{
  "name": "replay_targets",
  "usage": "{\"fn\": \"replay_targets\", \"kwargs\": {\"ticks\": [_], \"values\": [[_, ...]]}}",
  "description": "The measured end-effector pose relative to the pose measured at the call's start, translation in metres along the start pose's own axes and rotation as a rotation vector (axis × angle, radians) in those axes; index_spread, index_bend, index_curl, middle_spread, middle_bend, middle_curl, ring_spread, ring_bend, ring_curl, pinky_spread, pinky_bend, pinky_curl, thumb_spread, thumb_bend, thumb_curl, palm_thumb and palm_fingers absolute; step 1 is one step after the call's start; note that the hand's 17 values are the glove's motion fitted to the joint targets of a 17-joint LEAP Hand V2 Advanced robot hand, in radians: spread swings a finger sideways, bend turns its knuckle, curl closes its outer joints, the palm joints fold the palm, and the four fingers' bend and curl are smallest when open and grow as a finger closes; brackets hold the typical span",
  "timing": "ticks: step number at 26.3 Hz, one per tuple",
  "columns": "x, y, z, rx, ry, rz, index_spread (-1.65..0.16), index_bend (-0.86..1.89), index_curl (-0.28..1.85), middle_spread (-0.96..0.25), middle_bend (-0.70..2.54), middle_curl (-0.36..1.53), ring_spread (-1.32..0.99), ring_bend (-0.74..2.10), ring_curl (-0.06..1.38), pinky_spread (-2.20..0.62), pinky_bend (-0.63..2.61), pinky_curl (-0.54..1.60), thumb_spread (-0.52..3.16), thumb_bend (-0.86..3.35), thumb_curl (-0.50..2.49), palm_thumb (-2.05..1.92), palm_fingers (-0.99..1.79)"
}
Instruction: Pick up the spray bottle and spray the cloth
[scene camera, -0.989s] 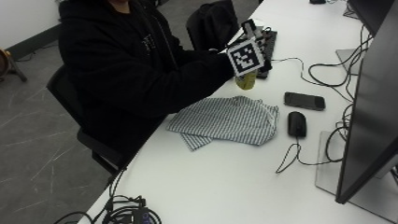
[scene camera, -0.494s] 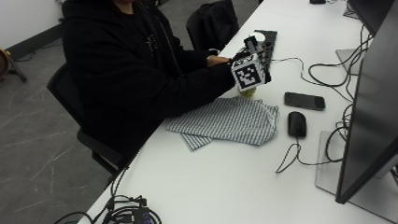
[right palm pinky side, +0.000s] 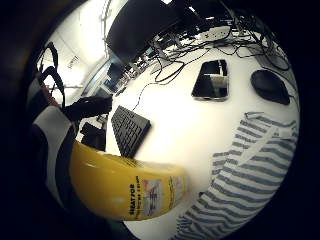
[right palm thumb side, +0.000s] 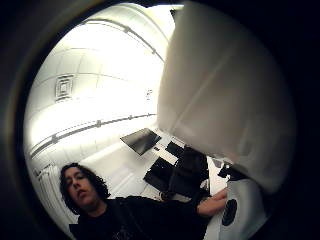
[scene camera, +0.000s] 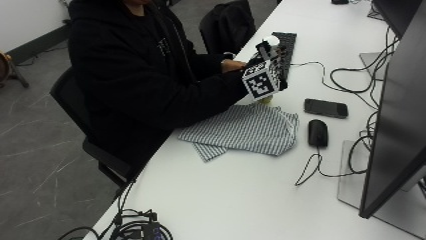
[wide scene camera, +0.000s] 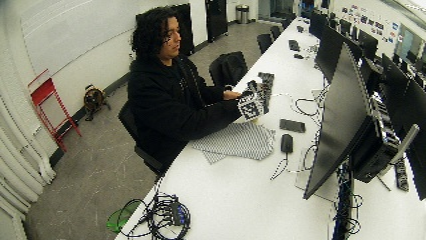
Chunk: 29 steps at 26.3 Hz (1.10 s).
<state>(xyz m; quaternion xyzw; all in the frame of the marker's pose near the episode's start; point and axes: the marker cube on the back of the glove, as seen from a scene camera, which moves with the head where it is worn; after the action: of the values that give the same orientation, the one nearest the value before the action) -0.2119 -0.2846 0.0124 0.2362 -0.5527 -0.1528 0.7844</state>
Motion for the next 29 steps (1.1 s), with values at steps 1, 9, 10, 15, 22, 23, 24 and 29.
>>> {"fn": "replay_targets", "kwargs": {"ticks": [1,9,10,15,22,23,24,29], "values": [[0.001,0.001,0.001,0.007,0.005,-0.003,-0.31,0.13,0.38,-0.24,0.48,0.52,-0.23,0.71,0.46,-0.31,0.54,0.39,0.32,-0.03,0.76,1.01,1.25],[0.002,0.003,0.002,0.027,0.019,-0.002,-0.31,0.13,0.38,-0.24,0.49,0.53,-0.23,0.71,0.46,-0.32,0.53,0.39,0.33,-0.04,0.76,1.01,1.26],[0.001,0.003,0.003,0.027,0.022,0.004,-0.31,0.13,0.38,-0.24,0.49,0.53,-0.23,0.71,0.46,-0.32,0.53,0.39,0.33,-0.04,0.76,1.0,1.26],[0.002,0.007,0.003,0.024,0.061,0.045,-0.31,0.13,0.38,-0.24,0.48,0.52,-0.23,0.68,0.45,-0.31,0.53,0.39,0.35,-0.04,0.75,1.0,1.23],[0.006,0.015,-0.004,-0.059,0.145,0.061,-0.32,0.02,0.32,-0.24,0.45,0.51,-0.24,0.6,0.43,-0.21,0.48,0.38,0.48,-0.03,0.73,1.0,0.91],[0.005,0.017,-0.006,-0.086,0.159,0.06,-0.32,0.0,0.31,-0.24,0.45,0.51,-0.23,0.61,0.44,-0.2,0.48,0.39,0.5,-0.03,0.73,0.99,0.87],[0.005,0.021,-0.01,-0.119,0.177,0.058,-0.32,-0.01,0.3,-0.23,0.45,0.5,-0.23,0.61,0.44,-0.18,0.48,0.39,0.53,-0.03,0.72,0.99,0.83],[-0.003,0.028,-0.032,-0.166,0.267,0.035,-0.33,-0.05,0.21,-0.21,0.4,0.48,-0.22,0.62,0.43,-0.1,0.51,0.4,0.66,-0.05,0.67,0.94,0.57]]}}
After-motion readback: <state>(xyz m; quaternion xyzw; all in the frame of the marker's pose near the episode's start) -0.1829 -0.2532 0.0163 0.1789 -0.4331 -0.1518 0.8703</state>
